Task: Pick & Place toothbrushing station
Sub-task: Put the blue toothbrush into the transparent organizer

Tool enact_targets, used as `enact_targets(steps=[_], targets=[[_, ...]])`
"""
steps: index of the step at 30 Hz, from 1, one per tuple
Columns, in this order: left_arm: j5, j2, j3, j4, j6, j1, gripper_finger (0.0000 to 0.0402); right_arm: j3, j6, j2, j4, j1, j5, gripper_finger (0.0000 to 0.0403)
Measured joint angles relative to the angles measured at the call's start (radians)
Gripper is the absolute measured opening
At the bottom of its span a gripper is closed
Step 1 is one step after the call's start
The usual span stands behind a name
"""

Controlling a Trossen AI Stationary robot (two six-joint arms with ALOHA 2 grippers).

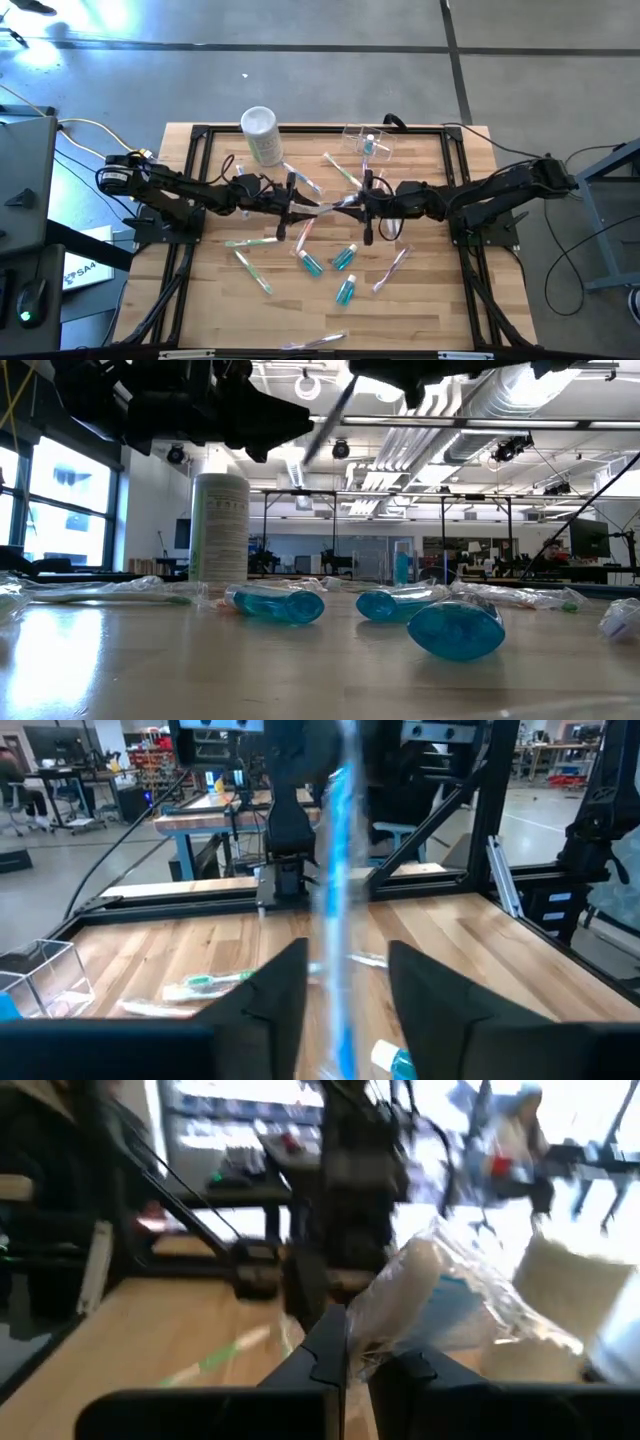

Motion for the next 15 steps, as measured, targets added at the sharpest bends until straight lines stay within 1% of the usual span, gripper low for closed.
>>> enact_targets(steps=[2, 4, 8, 11, 15], targets=[[0.0, 0.0, 0.0, 0.0, -0.021, 0.0, 0.0179, 0.0, 0.076, -0.038, -0.099, 0.0, 0.054, 0.0013], [0.0, 0.0, 0.0, 0.0, -0.043, 0.0, 0.0207, 0.0, 0.163, -0.095, -0.245, -0.002, 0.107, 0.0013], [0.0, 0.0, 0.0, 0.0, -0.046, 0.0, 0.0249, 0.0, 0.289, -0.224, -0.467, -0.024, 0.21, 0.0012], [0.001, 0.0, 0.0, -0.002, -0.045, 0.0, 0.0267, 0.0, 0.342, -0.325, -0.577, -0.055, 0.278, 0.0012], [0.001, 0.0, 0.0, -0.007, -0.045, 0.0, 0.0275, 0.0, 0.345, -0.434, -0.693, -0.127, 0.446, 0.0012]])
